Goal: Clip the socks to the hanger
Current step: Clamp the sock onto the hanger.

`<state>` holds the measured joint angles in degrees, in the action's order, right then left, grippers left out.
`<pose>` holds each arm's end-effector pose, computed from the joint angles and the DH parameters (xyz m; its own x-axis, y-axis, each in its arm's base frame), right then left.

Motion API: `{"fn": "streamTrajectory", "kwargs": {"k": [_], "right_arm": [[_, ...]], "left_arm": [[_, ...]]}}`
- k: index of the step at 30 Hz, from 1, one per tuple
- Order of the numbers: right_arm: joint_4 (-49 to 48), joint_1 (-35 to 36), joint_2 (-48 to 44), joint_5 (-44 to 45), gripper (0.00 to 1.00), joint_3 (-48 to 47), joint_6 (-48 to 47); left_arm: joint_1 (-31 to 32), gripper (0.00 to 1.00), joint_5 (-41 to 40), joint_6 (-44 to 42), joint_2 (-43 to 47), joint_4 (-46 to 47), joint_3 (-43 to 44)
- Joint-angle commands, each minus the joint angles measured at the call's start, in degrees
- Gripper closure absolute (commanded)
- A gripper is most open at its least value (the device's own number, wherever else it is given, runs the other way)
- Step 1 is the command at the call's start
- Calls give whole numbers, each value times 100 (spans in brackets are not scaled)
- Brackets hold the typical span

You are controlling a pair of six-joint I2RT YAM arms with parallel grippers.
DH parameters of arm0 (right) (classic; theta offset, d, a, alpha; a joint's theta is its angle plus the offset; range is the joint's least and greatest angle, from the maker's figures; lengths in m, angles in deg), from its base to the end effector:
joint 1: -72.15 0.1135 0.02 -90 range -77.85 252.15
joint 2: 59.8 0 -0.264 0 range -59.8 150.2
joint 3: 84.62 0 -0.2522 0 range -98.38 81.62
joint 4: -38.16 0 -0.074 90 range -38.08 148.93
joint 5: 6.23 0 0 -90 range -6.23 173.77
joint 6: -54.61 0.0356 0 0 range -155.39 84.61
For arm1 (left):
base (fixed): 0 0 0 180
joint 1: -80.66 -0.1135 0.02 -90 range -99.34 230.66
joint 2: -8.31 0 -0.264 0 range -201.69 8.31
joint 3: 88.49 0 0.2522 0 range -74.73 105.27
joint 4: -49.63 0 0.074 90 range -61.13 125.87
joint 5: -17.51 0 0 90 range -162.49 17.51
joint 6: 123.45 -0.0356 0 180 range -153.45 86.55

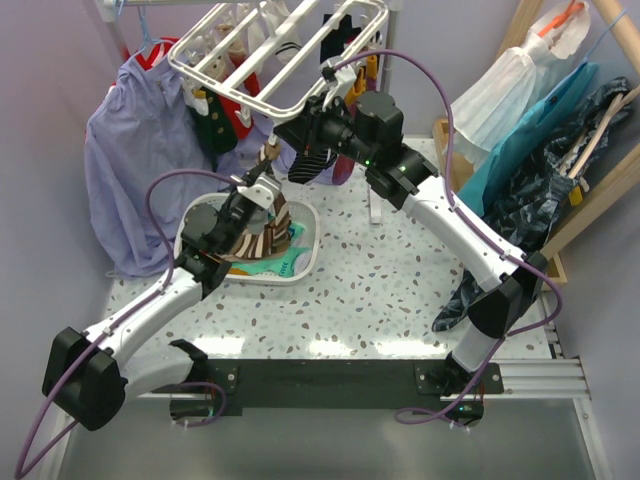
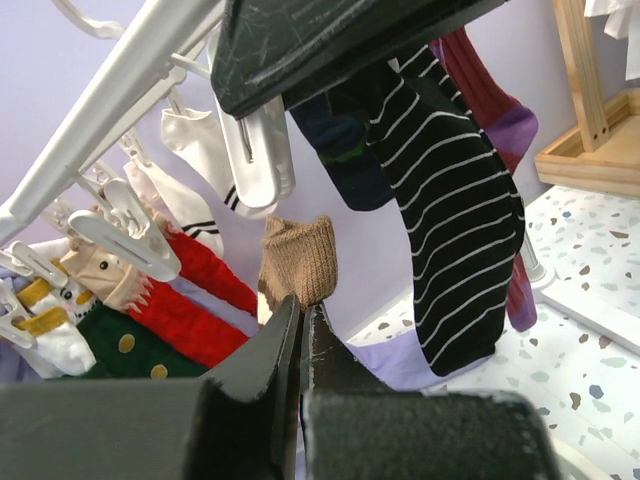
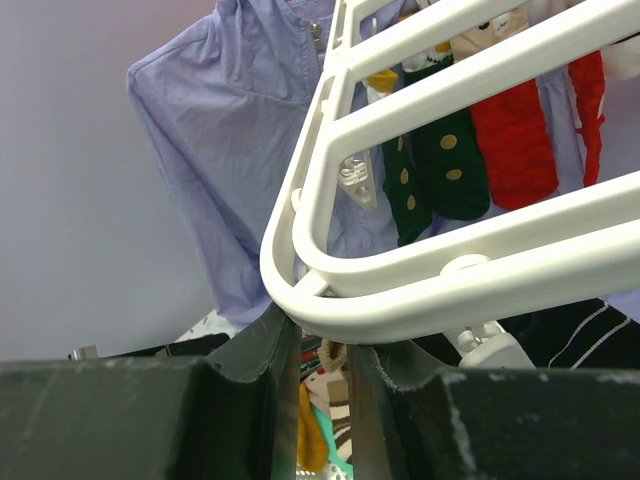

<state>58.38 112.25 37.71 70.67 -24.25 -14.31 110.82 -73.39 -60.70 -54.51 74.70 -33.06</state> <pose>0.2983 0.2617 0.4738 -0.2643 0.2354 -0.9353 -0.7562 0.5513 0.3525 0.2198 -0.1271 0.3492 0.4575 0.2636 -0.8492 0.3149 0.8451 0.4320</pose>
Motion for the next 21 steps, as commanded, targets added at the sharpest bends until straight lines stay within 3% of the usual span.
{"fn": "streamTrajectory", "kwargs": {"k": [1, 21], "right_arm": [[189, -98, -48, -25, 97, -101, 10], [286, -90, 4, -114, 97, -4, -69]], "left_arm": [[35, 99, -50, -9, -80, 248, 218], [35, 100, -32, 17, -124, 81, 676]]}}
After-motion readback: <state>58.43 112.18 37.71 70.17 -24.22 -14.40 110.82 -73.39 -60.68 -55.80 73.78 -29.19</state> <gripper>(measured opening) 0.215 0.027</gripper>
